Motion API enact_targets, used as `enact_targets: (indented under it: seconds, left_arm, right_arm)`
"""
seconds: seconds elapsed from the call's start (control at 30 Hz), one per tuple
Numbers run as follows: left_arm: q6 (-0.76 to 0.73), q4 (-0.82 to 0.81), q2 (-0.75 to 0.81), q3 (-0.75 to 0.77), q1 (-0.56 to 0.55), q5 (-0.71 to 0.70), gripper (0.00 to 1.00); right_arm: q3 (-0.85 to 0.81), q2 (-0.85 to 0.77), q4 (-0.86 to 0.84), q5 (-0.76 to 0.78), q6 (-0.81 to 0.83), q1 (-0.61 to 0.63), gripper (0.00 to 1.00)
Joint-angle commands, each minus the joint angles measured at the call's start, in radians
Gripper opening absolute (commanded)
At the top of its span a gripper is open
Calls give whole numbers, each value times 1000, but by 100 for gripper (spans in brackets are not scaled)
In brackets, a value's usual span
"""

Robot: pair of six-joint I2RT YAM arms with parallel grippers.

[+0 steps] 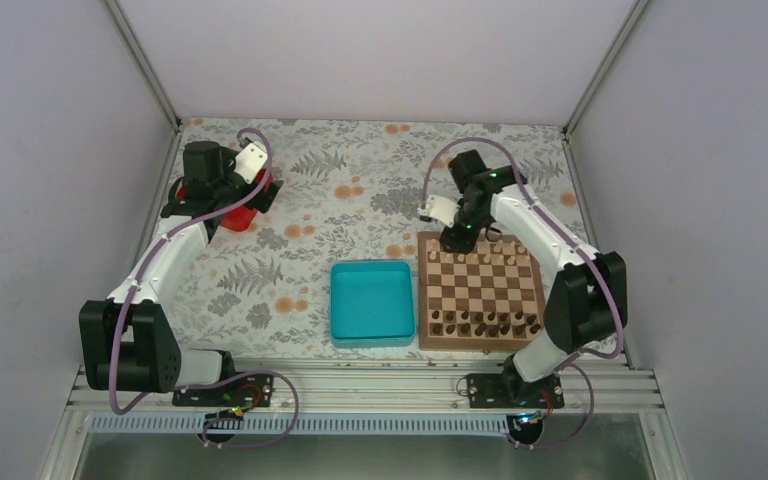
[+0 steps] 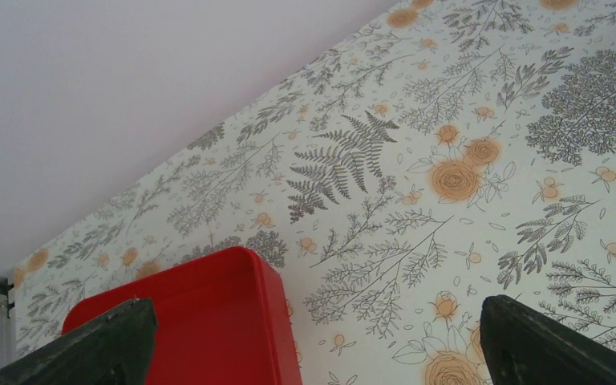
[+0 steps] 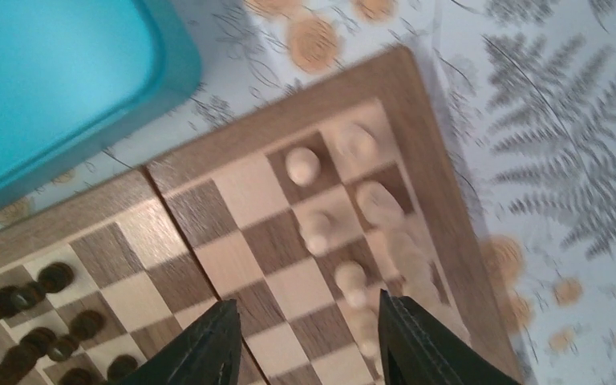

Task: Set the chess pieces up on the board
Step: Reset both arms

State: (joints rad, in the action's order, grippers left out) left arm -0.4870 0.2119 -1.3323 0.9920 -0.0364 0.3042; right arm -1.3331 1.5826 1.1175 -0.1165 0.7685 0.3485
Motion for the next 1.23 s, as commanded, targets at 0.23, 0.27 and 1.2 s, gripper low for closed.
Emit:
enact_targets:
  seconds: [0.23,0.27,1.2]
  left_arm:
    - [30,7,0,27,1,3,100]
    - [37,2,-2,27,1,-3,100]
    - [69,7,-31,55,-3,-32,100]
  right_arm:
    - [-38,42,-62,-76,-96,240,100]
    - [-53,44,-58,-85,-94,243,100]
    - [-59,29,-52,-46,-90,245,100]
